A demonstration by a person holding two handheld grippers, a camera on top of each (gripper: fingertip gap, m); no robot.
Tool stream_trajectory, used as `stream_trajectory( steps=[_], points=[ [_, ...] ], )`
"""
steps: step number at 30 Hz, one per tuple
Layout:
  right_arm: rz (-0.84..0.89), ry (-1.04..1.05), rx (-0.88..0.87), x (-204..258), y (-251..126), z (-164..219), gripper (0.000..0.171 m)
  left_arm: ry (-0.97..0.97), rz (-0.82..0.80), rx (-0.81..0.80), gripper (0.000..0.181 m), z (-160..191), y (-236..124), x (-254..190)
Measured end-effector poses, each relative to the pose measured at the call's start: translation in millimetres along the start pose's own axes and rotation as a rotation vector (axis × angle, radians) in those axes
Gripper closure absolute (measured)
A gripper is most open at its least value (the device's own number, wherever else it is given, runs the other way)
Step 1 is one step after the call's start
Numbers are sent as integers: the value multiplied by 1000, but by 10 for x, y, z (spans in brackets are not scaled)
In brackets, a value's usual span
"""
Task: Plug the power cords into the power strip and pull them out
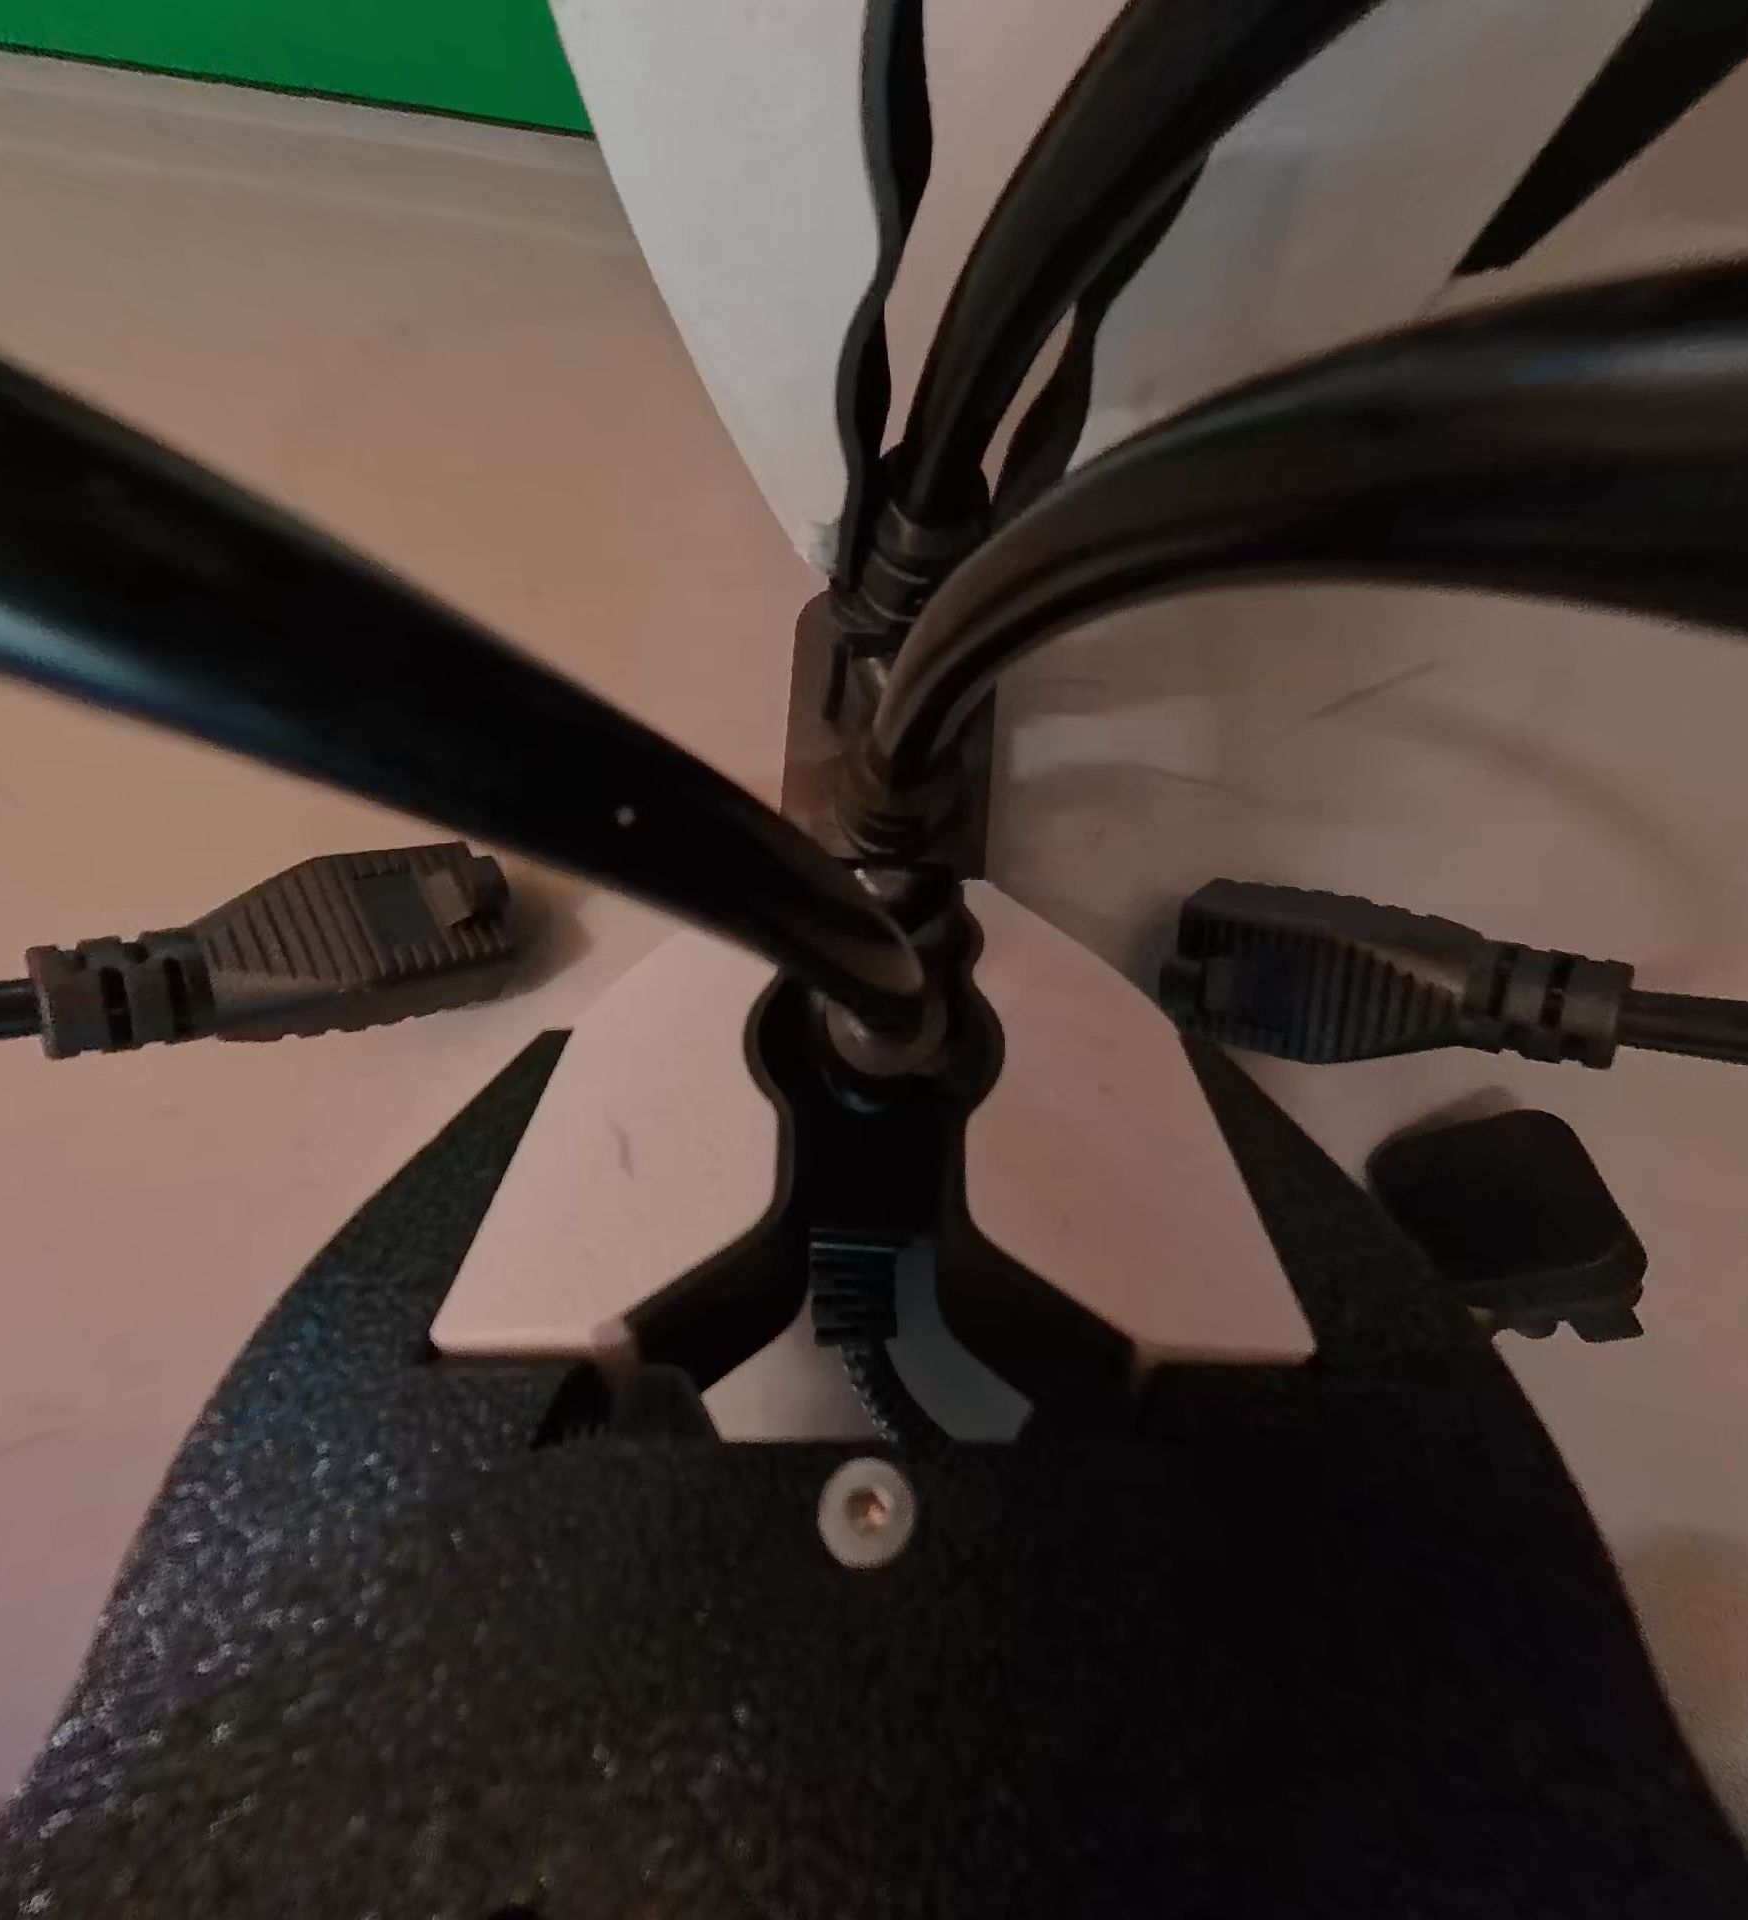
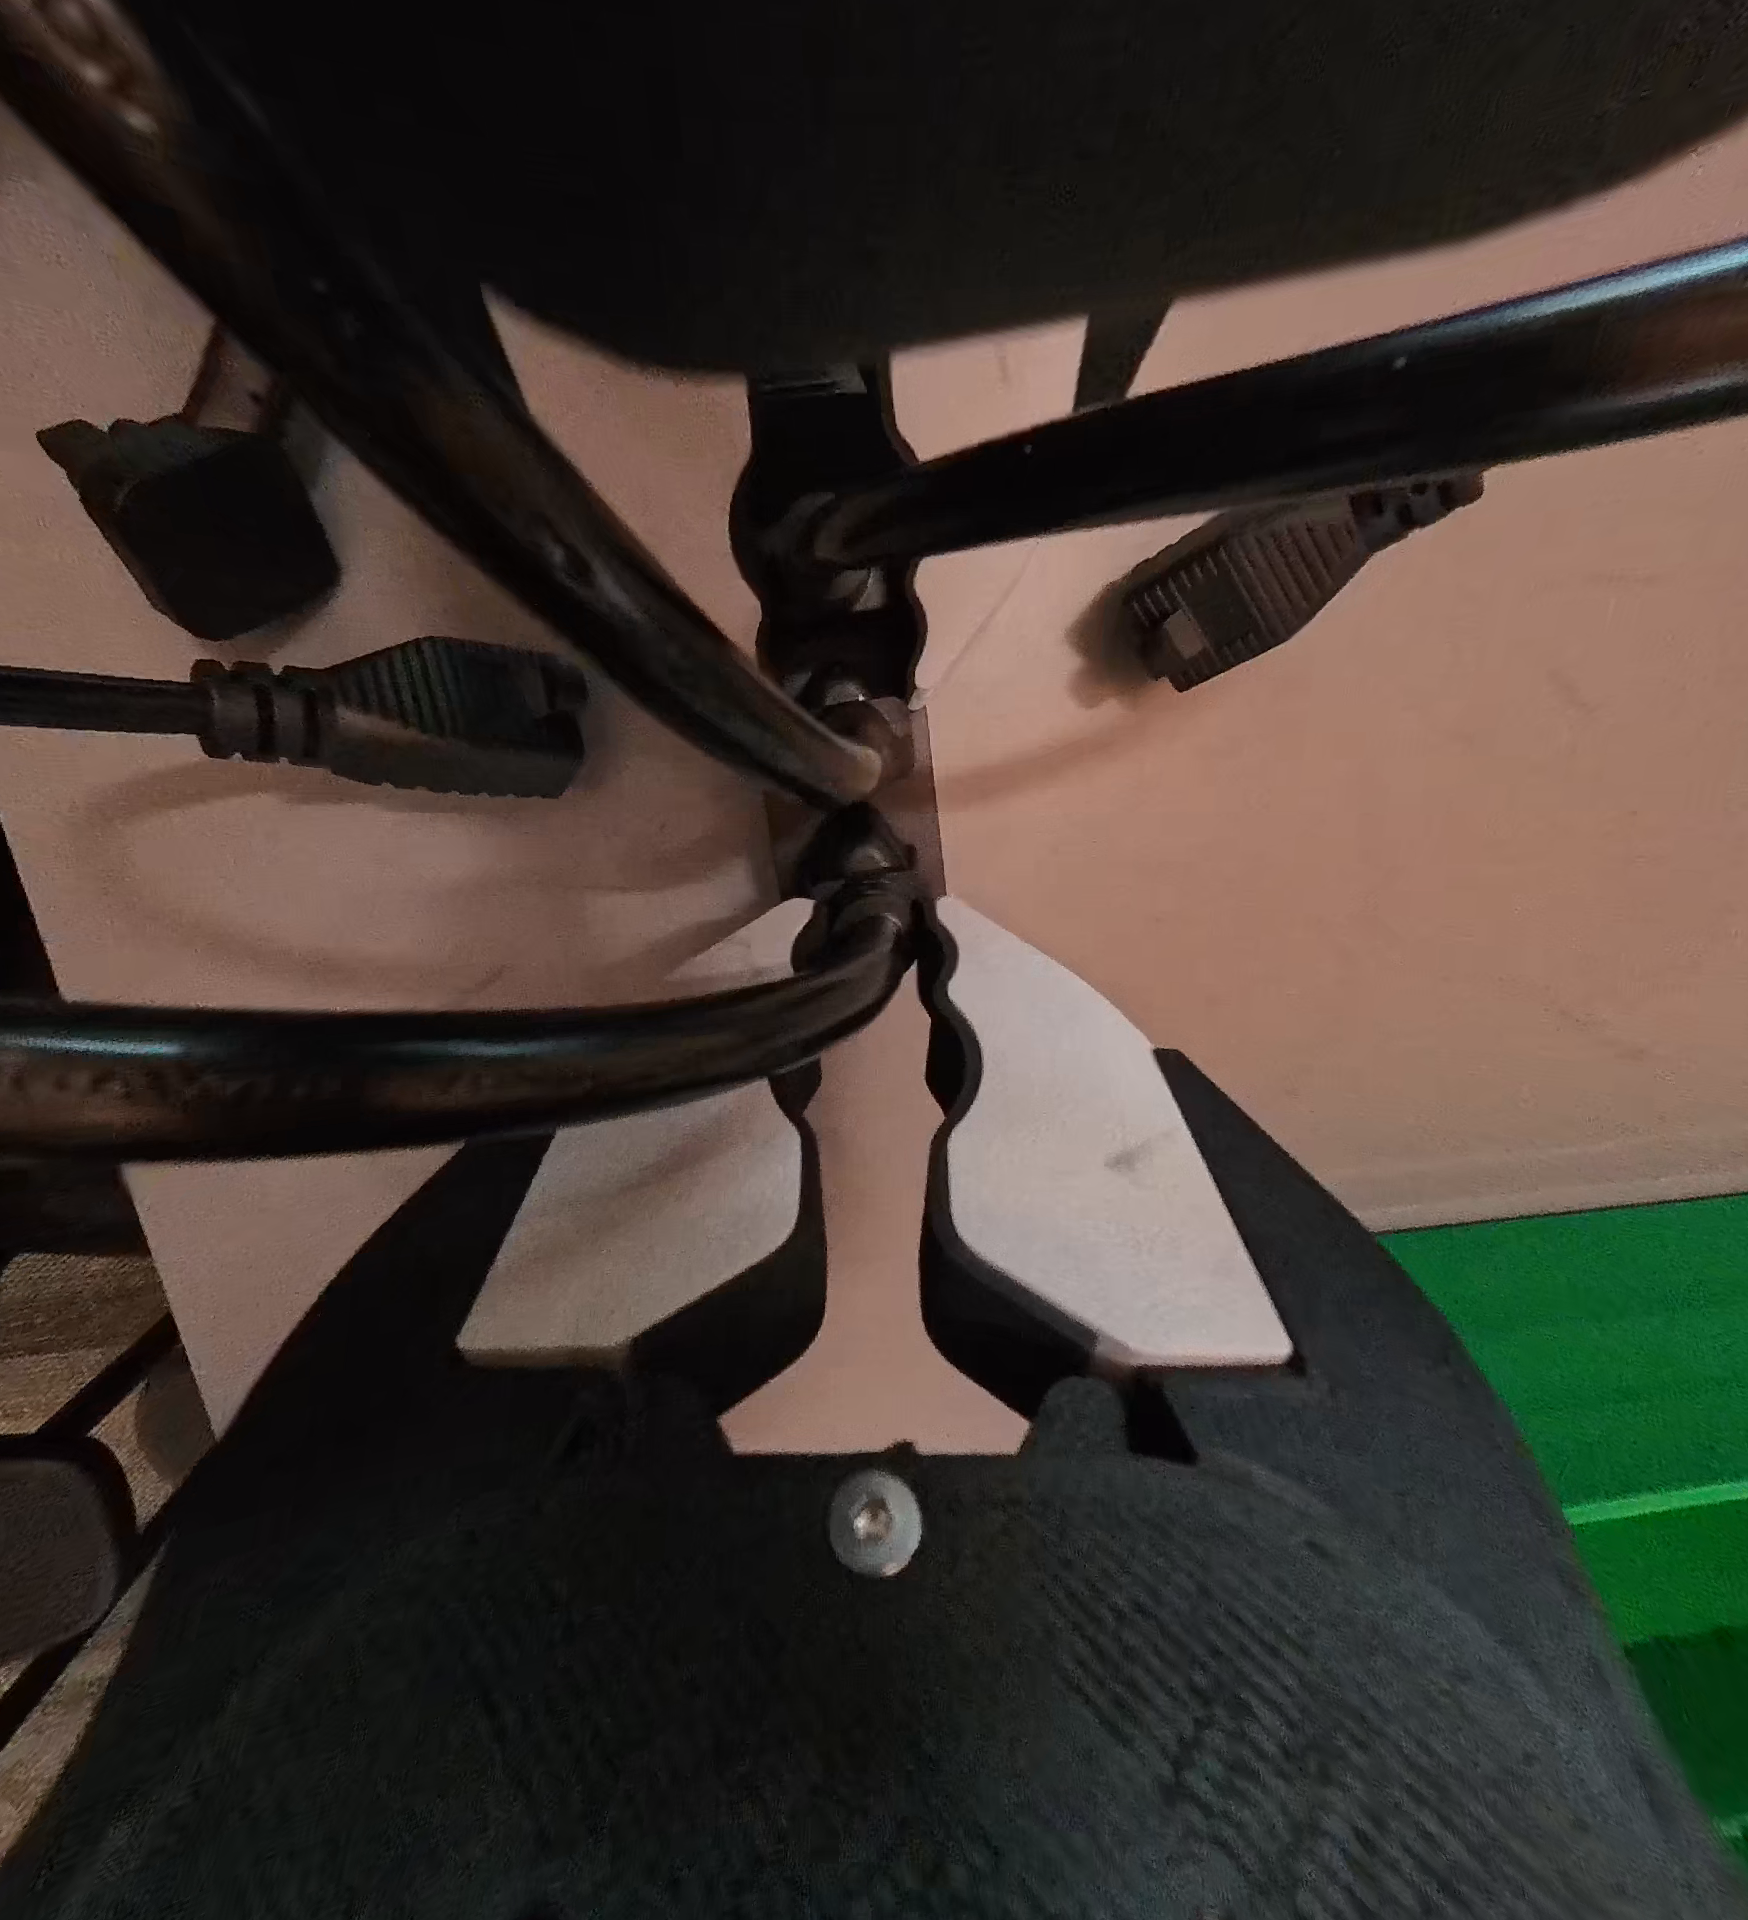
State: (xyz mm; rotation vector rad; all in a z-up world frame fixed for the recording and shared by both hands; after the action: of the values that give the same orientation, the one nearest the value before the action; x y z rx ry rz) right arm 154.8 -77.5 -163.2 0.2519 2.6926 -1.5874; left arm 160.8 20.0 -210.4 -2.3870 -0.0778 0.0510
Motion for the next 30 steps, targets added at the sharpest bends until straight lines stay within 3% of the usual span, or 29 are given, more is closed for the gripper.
stream_trajectory(
  steps=[14, 18, 25, 28, 30],
  points=[
    [23, 45, -31, -74, 12, 14, 155, 36, -46, 12, 156, -13, 5, -12],
    [-13, -84, 23, 36, -1, -41, 156, 34, -28, 22, 155, -38, 16, -36],
    [-28, 193, -190, -143, 2, 75, 156, 9, -58, 30, 156, -39, 18, -1],
    [-29, -75, -52, 66, -36, 7, 156, 9, 10, 26, 156, -45, 23, -37],
    [-29, 15, -63, -12, -46, 29, 156, 8, -14, 35, 156, -63, 37, -28]
  ],
)
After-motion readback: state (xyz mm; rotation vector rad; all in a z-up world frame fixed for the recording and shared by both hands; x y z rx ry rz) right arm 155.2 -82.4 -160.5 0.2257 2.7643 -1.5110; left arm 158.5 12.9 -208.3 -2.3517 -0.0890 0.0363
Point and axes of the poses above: each gripper's, where its closed fingertips meet, y out along the fingers, z out of its underside, x = y × z across the jaws, the point moved 7 cm from there along -y, back along the fingers, and after that the axes turned 10 degrees about -x, right-handed, at the moved point
